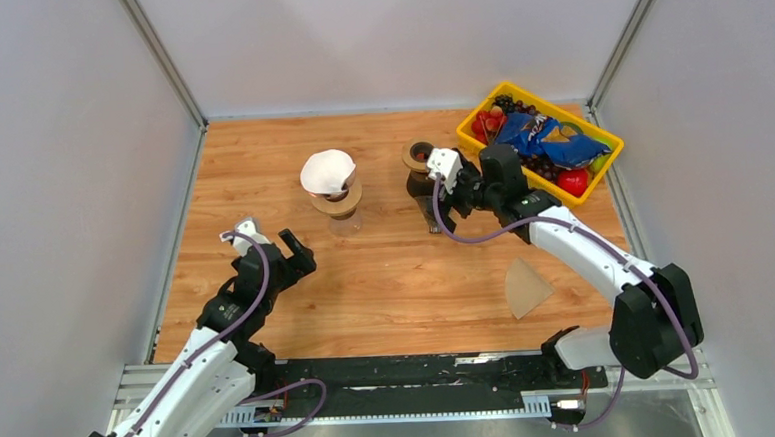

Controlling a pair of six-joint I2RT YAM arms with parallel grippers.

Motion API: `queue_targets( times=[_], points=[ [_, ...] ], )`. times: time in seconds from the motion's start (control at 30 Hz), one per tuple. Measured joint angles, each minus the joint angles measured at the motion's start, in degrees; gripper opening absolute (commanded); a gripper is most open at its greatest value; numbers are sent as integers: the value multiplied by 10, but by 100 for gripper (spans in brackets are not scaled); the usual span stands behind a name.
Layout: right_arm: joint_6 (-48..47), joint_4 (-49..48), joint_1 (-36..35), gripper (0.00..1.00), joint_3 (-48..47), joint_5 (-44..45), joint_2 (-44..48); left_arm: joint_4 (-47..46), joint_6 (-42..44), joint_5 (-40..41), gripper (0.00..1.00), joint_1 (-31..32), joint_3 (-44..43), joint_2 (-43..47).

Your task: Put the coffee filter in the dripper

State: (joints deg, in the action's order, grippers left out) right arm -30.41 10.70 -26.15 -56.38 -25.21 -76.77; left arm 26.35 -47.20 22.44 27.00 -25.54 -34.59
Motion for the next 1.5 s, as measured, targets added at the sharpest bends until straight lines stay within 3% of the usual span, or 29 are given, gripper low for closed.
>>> queue_targets(
  times=[0.3, 0.97, 1.07, 1.5],
  points=[
    [-89, 53, 25, 91, -34, -39, -92, 0, 2, -8, 100, 0, 0, -3],
    [-117, 127, 49, 71, -120, -79, -254, -1, 9, -20, 100, 0, 0, -17],
    [-117, 131, 49, 63, -120, -88, -257, -1, 11, -20, 100, 0, 0, -22],
    [-110, 140, 48, 10, -120, -120, -249, -5, 11, -20, 100, 0, 0, -31]
  ],
)
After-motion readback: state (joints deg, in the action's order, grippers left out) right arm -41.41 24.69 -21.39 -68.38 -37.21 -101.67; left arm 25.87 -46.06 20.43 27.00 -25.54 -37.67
